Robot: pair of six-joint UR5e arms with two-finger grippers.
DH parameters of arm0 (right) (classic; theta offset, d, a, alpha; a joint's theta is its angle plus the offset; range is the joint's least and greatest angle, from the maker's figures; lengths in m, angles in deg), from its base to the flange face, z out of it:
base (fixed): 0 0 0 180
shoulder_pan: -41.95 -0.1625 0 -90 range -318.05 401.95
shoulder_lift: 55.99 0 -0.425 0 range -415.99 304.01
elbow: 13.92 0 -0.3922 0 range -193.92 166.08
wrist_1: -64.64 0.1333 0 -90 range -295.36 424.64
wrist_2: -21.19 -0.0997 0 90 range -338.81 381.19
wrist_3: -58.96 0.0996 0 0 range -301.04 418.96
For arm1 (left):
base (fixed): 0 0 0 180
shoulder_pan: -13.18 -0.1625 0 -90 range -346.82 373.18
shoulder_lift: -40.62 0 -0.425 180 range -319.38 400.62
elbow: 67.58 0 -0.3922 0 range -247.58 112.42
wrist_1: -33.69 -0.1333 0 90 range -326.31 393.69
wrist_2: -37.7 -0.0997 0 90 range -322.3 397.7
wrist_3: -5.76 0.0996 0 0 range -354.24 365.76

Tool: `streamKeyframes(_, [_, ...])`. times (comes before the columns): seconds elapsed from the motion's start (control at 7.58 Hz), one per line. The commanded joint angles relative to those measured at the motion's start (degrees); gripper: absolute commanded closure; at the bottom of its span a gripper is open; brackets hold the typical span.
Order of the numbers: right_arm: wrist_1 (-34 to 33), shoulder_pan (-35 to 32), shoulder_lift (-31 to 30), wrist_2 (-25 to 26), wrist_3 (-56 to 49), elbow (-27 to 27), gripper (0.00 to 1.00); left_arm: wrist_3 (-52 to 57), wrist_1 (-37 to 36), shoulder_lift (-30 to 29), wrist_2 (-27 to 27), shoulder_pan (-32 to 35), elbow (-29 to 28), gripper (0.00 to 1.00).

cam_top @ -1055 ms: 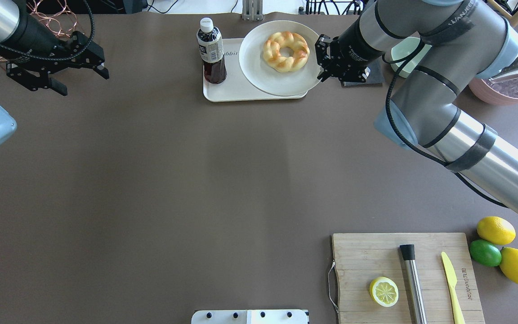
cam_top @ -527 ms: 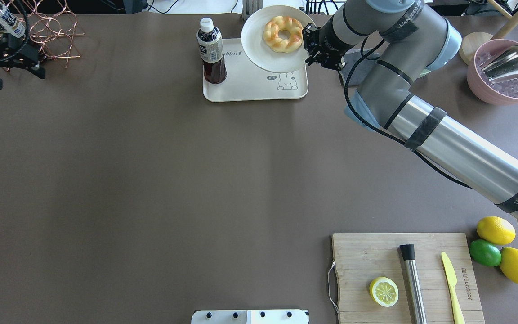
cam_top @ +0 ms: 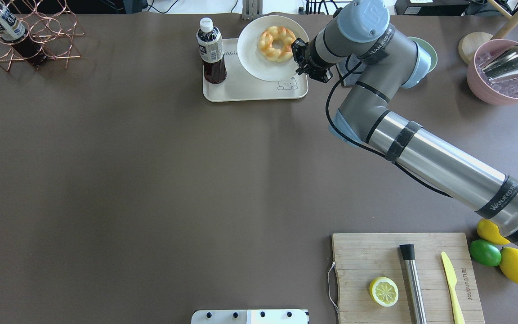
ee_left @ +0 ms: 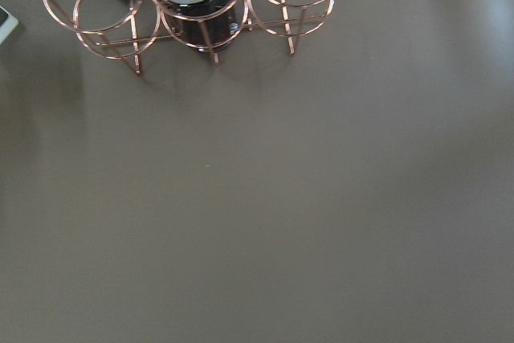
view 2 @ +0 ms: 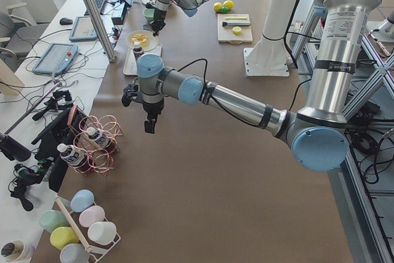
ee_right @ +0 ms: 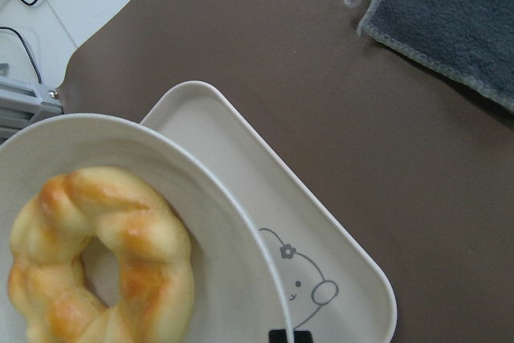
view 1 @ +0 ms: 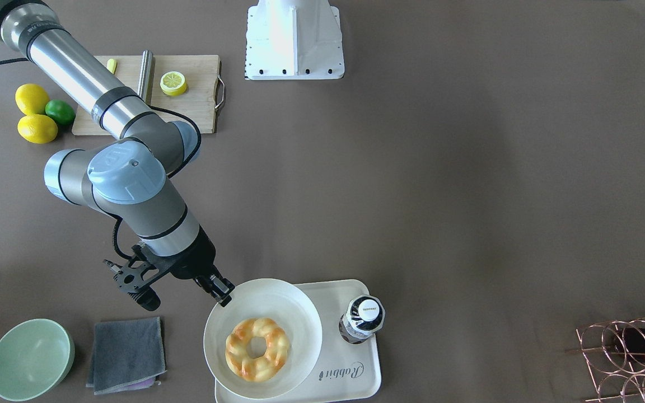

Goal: Place donut on tray

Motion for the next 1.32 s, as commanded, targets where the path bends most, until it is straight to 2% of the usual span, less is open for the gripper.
streamKeyframes(0.0, [0.3, 3.0, 1.0, 2.2, 0.4, -3.3, 1.00, 12.5, 0.0, 5.3, -0.6, 3.3, -1.9, 0.02])
streamKeyframes(0.66, [0.4, 4.6, 2.1, 2.2, 0.3, -6.8, 1.00, 19.2, 0.2, 10.4, -0.7, 6.0, -3.4, 0.02])
streamKeyframes(1.19, [0.3, 0.1, 4.5, -0.6, 0.3, -8.1, 1.00, 19.2, 0.4, 10.4, -0.6, 6.1, -3.6, 0.02])
